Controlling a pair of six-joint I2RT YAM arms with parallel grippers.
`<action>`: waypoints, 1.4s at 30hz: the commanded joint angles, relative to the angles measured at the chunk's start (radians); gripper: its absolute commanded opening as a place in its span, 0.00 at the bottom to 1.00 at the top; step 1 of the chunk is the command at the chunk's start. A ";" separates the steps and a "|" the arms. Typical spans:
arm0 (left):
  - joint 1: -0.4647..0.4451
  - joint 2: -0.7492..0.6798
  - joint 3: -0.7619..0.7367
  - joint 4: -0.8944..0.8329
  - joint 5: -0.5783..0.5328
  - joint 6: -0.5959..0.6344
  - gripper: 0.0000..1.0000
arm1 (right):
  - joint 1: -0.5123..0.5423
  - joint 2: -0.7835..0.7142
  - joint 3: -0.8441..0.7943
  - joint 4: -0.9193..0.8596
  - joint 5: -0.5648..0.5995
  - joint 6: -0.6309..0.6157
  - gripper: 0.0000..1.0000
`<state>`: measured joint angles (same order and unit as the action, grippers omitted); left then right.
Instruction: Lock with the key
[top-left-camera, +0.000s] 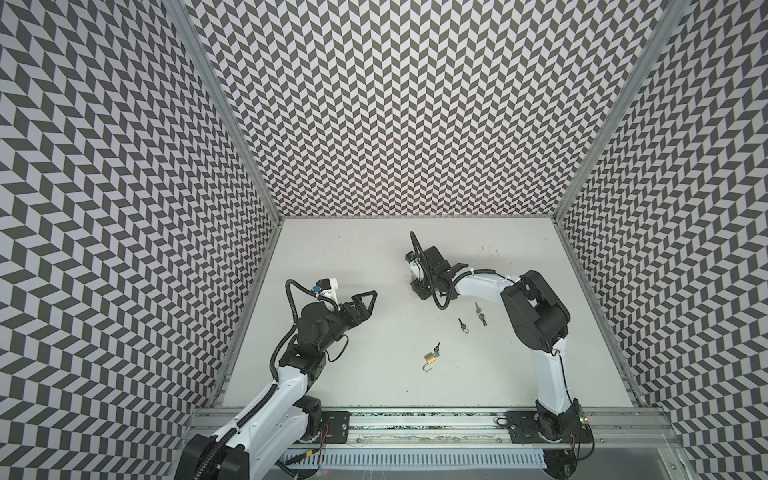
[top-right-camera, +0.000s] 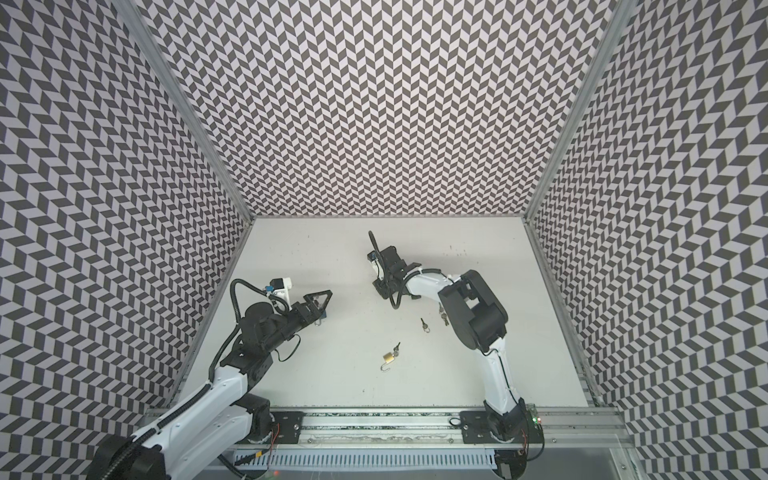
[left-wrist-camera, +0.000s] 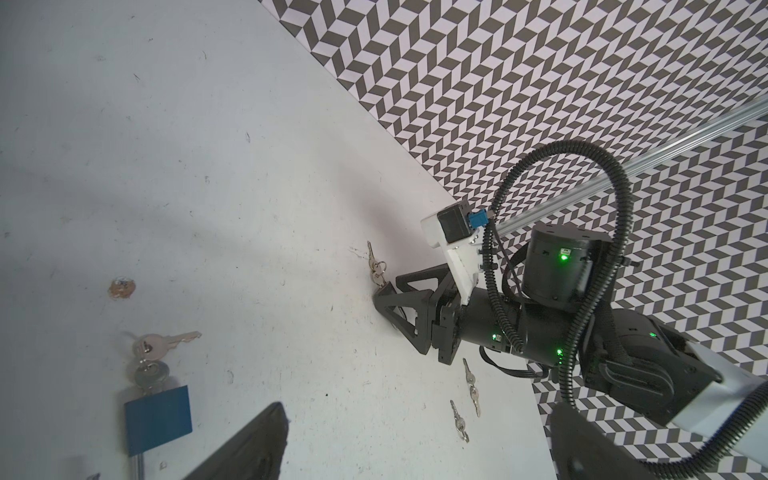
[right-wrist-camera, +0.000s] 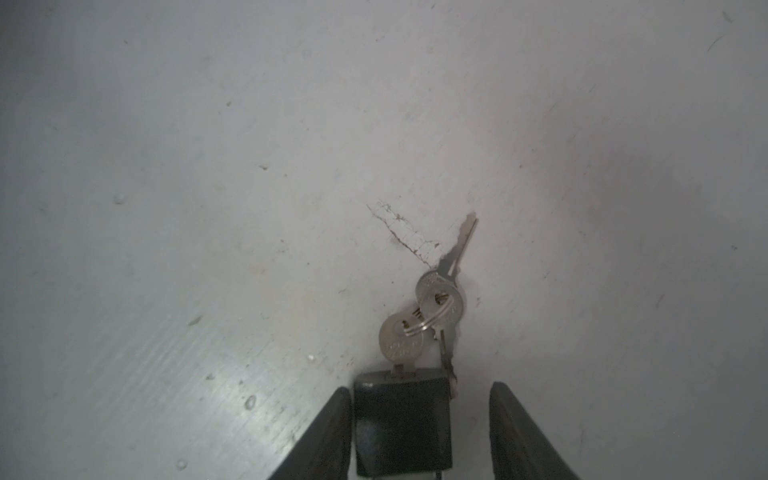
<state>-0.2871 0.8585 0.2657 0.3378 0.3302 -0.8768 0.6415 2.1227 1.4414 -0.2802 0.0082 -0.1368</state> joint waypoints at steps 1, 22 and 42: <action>0.007 -0.004 -0.005 0.023 0.006 -0.003 0.98 | 0.007 0.031 0.038 -0.048 0.019 -0.002 0.47; -0.144 -0.019 -0.016 -0.026 -0.049 0.031 0.99 | 0.037 -0.256 -0.336 0.013 -0.092 0.294 0.30; -0.408 0.035 -0.029 0.171 -0.099 0.208 0.77 | 0.048 -0.800 -0.910 0.804 -0.235 1.092 0.00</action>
<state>-0.6785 0.9051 0.2340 0.4076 0.2115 -0.7326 0.6762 1.3857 0.5938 0.2546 -0.2230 0.7189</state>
